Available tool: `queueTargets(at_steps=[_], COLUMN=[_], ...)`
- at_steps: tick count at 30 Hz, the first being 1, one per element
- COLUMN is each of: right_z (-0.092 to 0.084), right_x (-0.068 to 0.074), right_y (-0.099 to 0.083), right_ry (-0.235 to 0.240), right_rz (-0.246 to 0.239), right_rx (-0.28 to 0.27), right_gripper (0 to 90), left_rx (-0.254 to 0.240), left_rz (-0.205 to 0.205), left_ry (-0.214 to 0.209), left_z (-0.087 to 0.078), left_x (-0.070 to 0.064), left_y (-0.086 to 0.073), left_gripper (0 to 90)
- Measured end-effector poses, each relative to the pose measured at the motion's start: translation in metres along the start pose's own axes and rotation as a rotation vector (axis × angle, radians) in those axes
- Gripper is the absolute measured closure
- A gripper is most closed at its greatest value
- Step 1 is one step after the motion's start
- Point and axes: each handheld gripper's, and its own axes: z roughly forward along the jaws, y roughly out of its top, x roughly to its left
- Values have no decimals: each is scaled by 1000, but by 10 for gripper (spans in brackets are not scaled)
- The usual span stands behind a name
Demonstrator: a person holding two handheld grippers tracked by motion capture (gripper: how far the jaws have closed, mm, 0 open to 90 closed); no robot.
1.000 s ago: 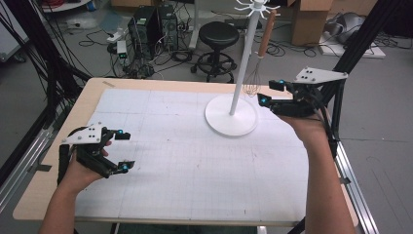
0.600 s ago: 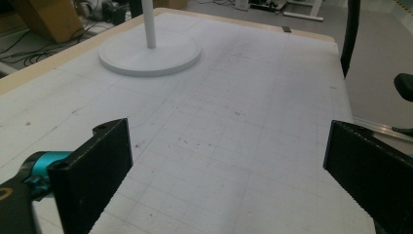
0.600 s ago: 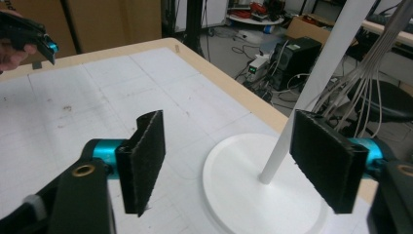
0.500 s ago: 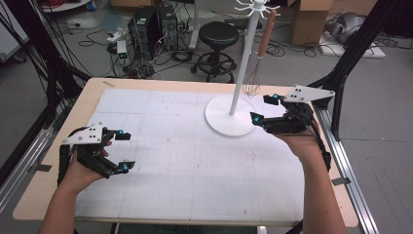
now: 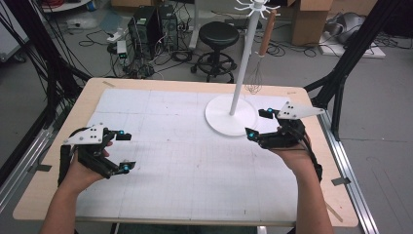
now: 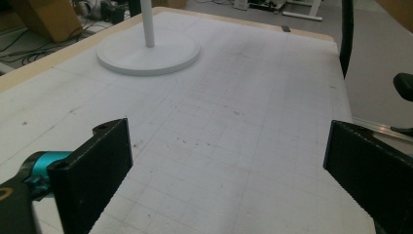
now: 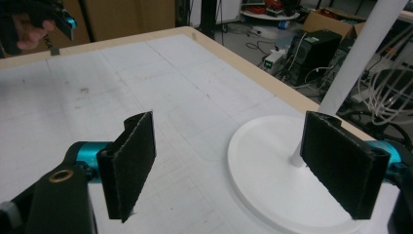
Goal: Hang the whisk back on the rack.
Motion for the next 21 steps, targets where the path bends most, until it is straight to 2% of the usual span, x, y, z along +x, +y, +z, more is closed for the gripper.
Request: queueTargets(at_steps=[3, 10, 14, 19, 21], right_z=[2, 7, 11, 12, 13], right_x=[1, 5, 9, 12, 13], right_y=[-10, -34, -46, -57, -59], right_ry=[-1, -20, -24, -30, -24], right_rz=[16, 20, 24, 30, 31], right_rx=[2, 2, 29, 26, 52], right_gripper=[190, 182, 167, 164, 157], left_rx=[-1, -1, 2, 5, 10], left_rz=[-5, -12, -13, -16, -13], left_ry=[1, -6, -9, -8, -8], left_z=[1, 4, 5, 6, 6], left_x=[0, 0, 1, 1, 1], left_y=[-1, -2, -3, -4, -4], left_gripper=[44, 44, 44, 44, 44])
